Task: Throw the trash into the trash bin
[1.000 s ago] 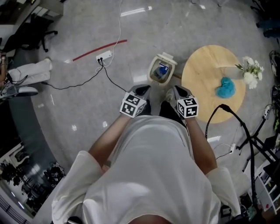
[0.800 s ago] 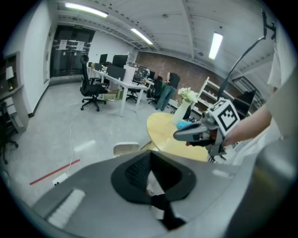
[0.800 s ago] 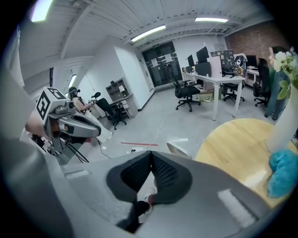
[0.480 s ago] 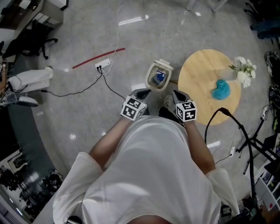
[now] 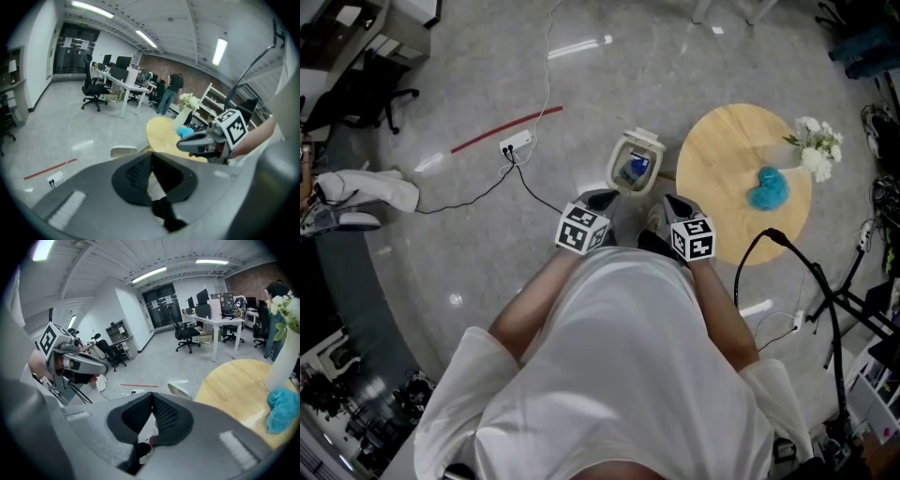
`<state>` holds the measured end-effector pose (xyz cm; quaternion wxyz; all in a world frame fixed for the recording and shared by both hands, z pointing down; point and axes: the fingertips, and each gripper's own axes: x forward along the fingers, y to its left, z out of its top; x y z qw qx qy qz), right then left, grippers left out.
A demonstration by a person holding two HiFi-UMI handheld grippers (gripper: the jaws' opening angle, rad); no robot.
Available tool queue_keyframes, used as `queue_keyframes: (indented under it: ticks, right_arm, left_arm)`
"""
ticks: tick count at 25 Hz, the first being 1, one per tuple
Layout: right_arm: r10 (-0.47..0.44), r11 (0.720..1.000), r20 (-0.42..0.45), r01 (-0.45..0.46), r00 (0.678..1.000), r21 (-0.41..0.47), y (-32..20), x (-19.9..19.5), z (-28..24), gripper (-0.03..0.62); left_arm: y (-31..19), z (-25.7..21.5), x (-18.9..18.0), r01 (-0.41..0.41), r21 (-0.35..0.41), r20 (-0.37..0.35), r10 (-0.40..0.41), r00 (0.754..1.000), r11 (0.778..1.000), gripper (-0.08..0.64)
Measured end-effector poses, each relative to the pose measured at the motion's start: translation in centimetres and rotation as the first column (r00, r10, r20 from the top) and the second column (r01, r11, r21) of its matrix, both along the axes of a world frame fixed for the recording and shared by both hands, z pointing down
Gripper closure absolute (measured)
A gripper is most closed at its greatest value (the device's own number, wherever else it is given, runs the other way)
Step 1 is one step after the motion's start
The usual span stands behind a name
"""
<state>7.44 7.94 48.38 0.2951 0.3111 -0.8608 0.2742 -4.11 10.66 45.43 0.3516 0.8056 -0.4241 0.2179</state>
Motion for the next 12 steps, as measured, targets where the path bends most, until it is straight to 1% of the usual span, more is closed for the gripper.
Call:
queue_keyframes:
  ticks: [2,4,9,12]
  right_arm:
    - [0.016,1.0,0.001,-0.016,1.0,0.004,-0.4,0.1,-0.2,0.591]
    - [0.024,1.0,0.003,-0.024,1.0,0.005,-0.6,0.2,-0.3,0.591]
    - [0.041,0.999,-0.027,-0.041,0.999,-0.006,-1.1,2.1,0.1,0.591]
    - [0.062,0.998,-0.045,-0.062,0.997,0.0,-1.5,3.6,0.2,0.591]
  left_arm:
    - [-0.5,-0.3,0.1,0.017,-0.013,-0.025,-0.017,1.0,1.0,0.555]
    - [-0.9,-0.6,0.4,0.016,-0.008,-0.025,-0.016,1.0,1.0,0.555]
    - [-1.9,-0.6,1.9,-0.027,0.025,0.037,0.026,0.999,0.999,0.555]
    - [-2.4,-0.4,2.9,-0.034,0.025,0.047,0.033,0.998,0.999,0.555]
